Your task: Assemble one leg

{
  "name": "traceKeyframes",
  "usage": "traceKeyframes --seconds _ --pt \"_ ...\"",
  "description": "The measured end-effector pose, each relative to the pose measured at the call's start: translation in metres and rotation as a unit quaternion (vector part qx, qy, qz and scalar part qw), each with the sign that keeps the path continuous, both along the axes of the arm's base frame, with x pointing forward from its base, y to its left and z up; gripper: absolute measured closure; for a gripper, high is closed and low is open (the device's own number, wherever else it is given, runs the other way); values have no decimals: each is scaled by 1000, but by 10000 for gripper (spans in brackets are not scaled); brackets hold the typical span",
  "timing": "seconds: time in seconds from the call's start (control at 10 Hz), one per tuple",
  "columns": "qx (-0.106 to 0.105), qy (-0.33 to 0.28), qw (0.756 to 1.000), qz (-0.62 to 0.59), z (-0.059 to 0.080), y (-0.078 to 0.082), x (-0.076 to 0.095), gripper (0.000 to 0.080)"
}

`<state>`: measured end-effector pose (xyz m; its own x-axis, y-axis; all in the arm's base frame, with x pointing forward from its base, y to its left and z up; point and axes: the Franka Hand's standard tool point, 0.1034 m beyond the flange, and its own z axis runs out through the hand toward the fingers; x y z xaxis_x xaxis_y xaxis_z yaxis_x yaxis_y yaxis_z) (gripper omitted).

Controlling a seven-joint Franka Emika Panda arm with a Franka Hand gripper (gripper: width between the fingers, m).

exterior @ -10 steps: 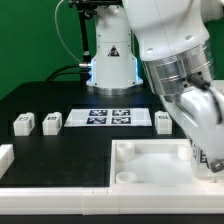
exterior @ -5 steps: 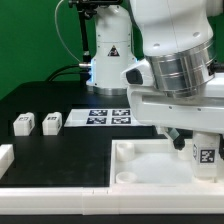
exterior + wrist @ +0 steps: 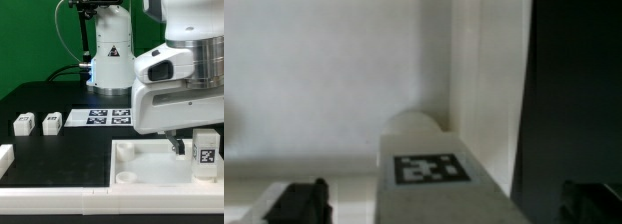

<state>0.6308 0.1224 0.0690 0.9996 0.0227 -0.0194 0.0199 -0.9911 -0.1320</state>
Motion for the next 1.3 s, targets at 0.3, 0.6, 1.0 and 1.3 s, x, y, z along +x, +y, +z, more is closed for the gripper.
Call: traceKeyframes --seconds 0.3,0.6,1.0,1.3 --pt "-3 13 996 -91 -1 0 0 436" --pt "9 40 965 -258 -1 -6 4 505" --pt "52 118 792 -597 -5 -5 8 506" --pt "49 134 725 -674 -6 5 8 506"
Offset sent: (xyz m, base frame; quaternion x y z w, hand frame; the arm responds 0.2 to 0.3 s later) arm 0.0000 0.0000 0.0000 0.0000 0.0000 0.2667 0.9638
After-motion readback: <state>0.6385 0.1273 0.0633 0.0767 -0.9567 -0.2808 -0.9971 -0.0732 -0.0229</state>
